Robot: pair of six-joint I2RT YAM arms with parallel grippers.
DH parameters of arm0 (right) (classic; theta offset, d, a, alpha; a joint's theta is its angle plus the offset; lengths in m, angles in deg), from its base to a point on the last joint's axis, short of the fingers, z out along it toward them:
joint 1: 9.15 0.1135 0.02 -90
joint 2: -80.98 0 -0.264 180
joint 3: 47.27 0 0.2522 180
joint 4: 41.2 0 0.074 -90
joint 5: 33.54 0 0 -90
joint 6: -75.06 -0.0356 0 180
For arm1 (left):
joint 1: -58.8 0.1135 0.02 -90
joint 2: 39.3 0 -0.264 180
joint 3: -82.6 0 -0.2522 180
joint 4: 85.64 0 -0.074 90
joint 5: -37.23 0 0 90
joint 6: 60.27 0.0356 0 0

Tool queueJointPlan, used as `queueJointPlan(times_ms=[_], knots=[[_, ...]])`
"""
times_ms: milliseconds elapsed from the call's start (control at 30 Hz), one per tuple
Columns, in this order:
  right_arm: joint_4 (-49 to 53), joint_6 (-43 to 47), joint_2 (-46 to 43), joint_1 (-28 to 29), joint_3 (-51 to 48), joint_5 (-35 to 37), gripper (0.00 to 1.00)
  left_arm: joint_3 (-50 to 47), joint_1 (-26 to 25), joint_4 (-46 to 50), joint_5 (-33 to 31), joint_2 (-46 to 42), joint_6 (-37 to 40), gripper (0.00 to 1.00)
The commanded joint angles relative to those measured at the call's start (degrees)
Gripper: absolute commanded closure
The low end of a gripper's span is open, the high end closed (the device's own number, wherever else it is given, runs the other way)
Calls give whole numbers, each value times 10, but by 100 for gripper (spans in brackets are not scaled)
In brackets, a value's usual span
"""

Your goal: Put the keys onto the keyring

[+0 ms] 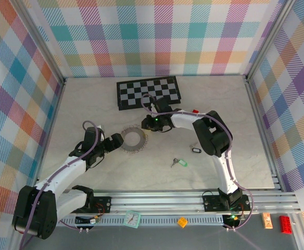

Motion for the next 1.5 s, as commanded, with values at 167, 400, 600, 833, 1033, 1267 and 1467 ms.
queueJointPlan(times_ms=[167,400,600,833,1033,1267,1467], knots=[[19,8,18,7,17,-10,88,-6,-5,2,-6,-13,-7,8],[28,15,3,8,15,-5,99,-2,-6,7,-6,-18,-6,8],[72,62,-56,8,8,14,100,0,-7,15,-18,-55,-5,8],[164,196,-147,9,-8,44,100,-30,-19,-18,-73,-171,39,10],[191,300,-230,9,-27,41,100,-21,-20,-32,-65,-226,113,12],[188,402,-310,13,-54,17,100,25,-21,-73,-9,-213,200,23],[145,487,-361,15,-103,-5,100,71,-27,-115,99,-163,327,38]])
